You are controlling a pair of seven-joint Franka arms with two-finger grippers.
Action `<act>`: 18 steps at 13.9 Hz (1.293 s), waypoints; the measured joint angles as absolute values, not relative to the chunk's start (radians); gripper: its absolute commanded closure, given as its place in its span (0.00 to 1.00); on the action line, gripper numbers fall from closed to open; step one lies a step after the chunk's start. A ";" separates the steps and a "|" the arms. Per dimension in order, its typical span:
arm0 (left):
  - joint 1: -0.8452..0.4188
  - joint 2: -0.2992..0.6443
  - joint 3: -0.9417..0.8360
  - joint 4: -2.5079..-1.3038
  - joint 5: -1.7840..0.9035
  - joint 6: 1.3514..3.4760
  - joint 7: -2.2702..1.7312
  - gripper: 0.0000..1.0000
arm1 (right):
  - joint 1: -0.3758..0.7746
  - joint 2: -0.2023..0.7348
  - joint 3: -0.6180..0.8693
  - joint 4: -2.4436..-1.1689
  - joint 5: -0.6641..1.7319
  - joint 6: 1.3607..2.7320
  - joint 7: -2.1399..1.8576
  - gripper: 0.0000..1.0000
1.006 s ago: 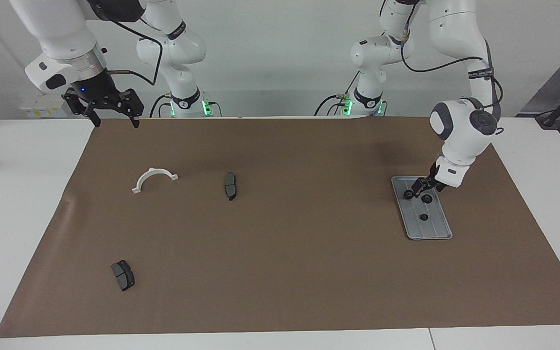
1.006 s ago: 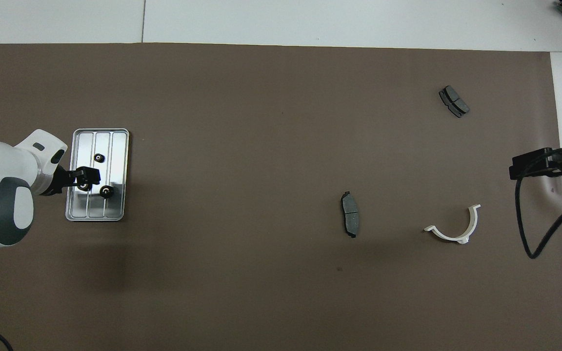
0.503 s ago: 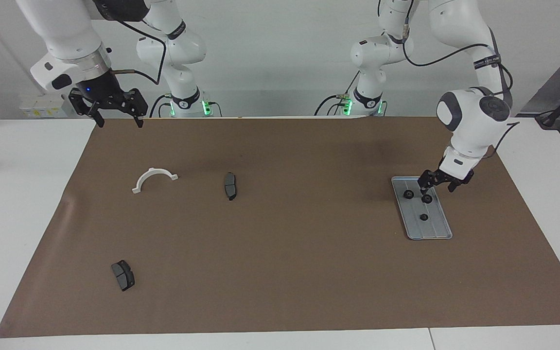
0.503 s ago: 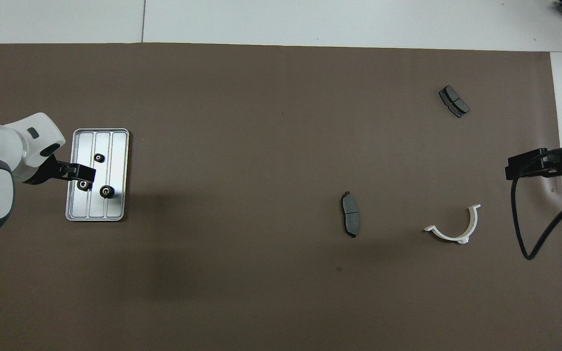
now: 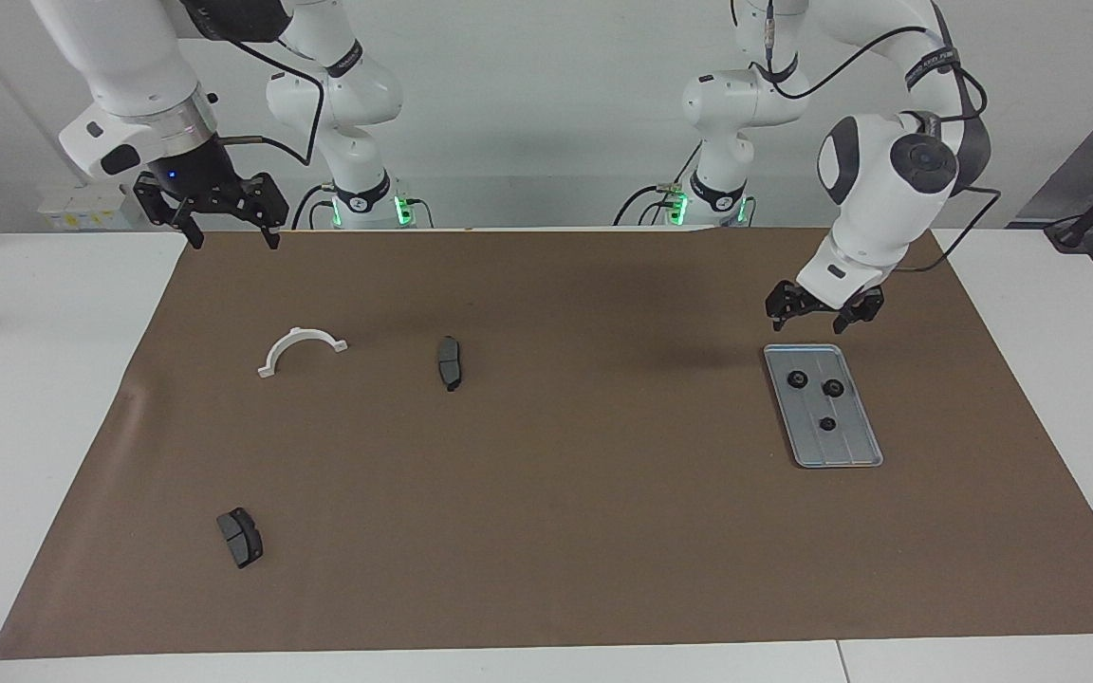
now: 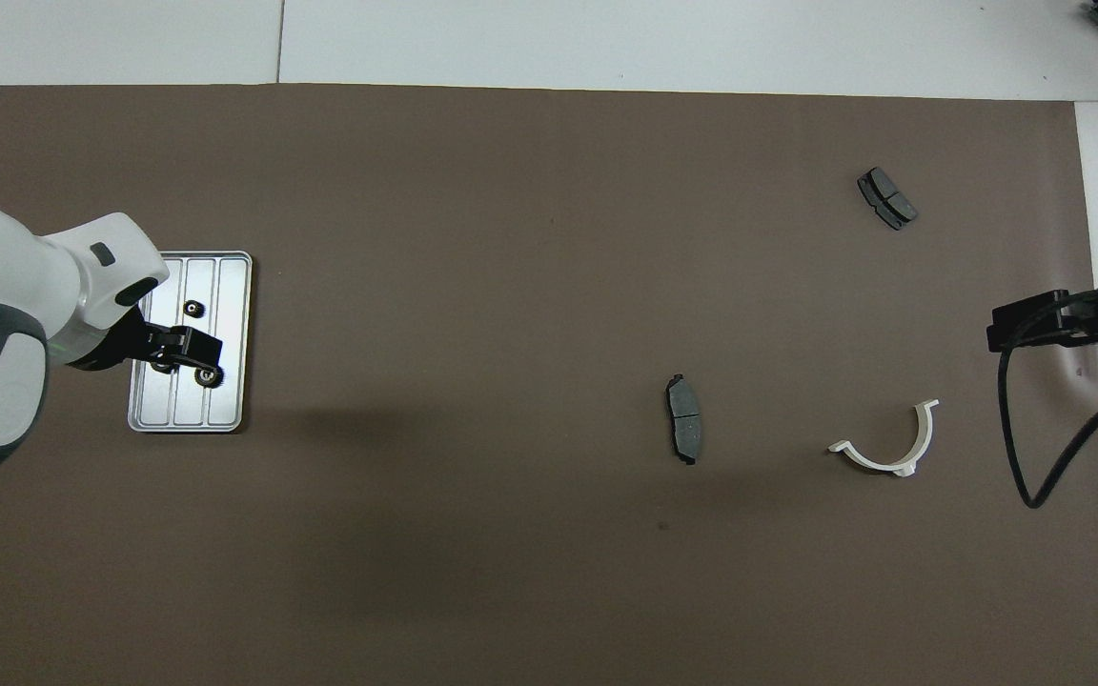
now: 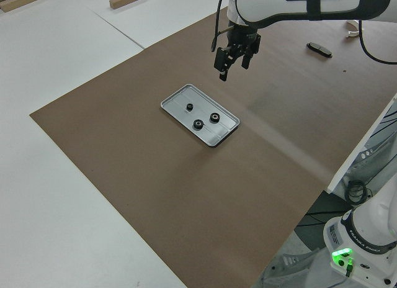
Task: Pick bearing gear from pile to tray
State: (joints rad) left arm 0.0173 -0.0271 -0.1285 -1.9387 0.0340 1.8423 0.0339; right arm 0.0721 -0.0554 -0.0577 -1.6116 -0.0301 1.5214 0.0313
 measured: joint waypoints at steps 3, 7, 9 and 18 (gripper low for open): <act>0.019 -0.057 -0.119 -1.808 0.033 1.706 0.034 0.00 | 0.072 -0.055 -0.058 -1.612 -0.030 1.521 0.031 0.00; 0.028 -0.058 -0.102 -1.716 -0.028 1.644 0.029 0.00 | 0.070 -0.055 -0.059 -1.612 -0.030 1.521 0.031 0.00; 0.041 -0.057 -0.100 -1.672 -0.029 1.604 0.029 0.00 | 0.069 -0.055 -0.060 -1.612 -0.030 1.521 0.031 0.00; 0.044 -0.067 -0.101 -1.670 -0.014 1.576 0.030 0.00 | 0.056 -0.055 -0.067 -1.612 0.001 1.521 0.031 0.00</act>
State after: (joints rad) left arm 0.0440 -0.0669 -0.1007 -1.6699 -0.0143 1.5764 0.0302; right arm 0.0556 -0.0554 -0.0670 -1.6116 0.0009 1.5214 0.0313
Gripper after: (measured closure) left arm 0.000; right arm 0.000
